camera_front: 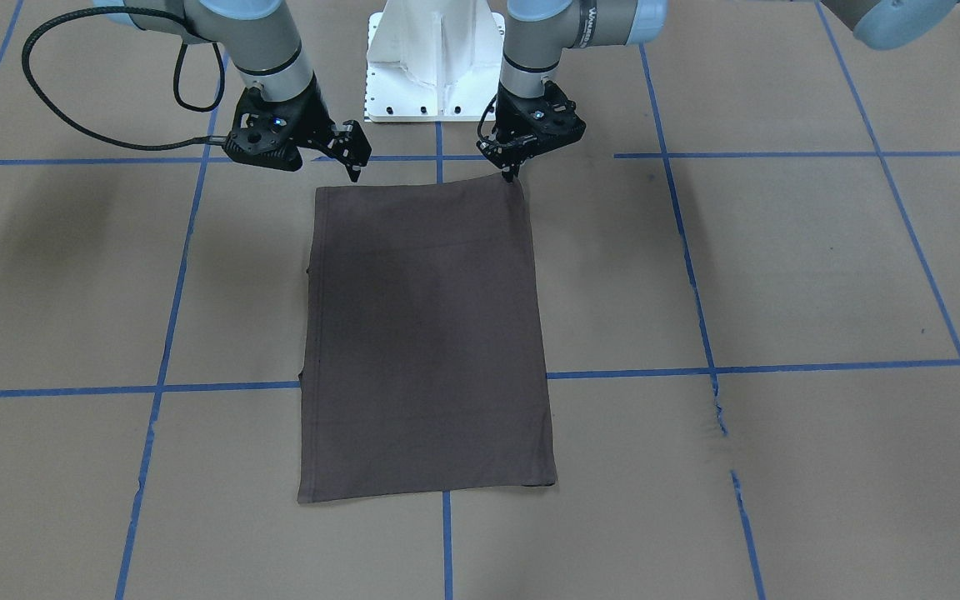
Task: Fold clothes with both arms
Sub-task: 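Grasp both near corners of the shirt with both grippers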
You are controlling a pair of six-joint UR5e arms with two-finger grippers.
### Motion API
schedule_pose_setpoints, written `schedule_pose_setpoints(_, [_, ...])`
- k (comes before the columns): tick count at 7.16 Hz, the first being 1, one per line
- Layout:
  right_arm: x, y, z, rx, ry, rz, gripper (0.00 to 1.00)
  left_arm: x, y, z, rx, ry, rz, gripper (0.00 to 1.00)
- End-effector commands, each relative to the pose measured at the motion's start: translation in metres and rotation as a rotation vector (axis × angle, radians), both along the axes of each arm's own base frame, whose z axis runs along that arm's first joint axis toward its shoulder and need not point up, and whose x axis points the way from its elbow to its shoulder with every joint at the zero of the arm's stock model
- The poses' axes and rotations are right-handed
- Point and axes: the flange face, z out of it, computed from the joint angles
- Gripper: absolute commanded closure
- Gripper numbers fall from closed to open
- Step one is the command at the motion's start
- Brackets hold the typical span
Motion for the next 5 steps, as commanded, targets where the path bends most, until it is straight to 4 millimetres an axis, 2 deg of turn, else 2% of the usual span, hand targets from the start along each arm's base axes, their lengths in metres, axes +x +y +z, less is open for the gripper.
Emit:
schedule_pose_setpoints(1, [-0.034,0.039,0.006,-0.057,0.040,0.094,0.00,-0.001,-0.003,-0.001,0.002,0.001,-0.004,1.00])
schedule_pose_setpoints(2, [-0.048,0.052,0.016,-0.040,0.071,0.104,0.00,-0.002,-0.004,-0.002,0.003,0.003,-0.005,1.00])
schedule_pose_setpoints(4, [-0.087,0.049,0.034,-0.049,0.001,0.132,0.00,-0.002,-0.005,-0.002,0.003,0.002,-0.008,1.00])
schedule_pose_setpoints(5, [-0.089,0.047,0.037,-0.052,0.011,0.134,0.00,-0.002,-0.005,-0.002,0.003,0.003,-0.007,1.00])
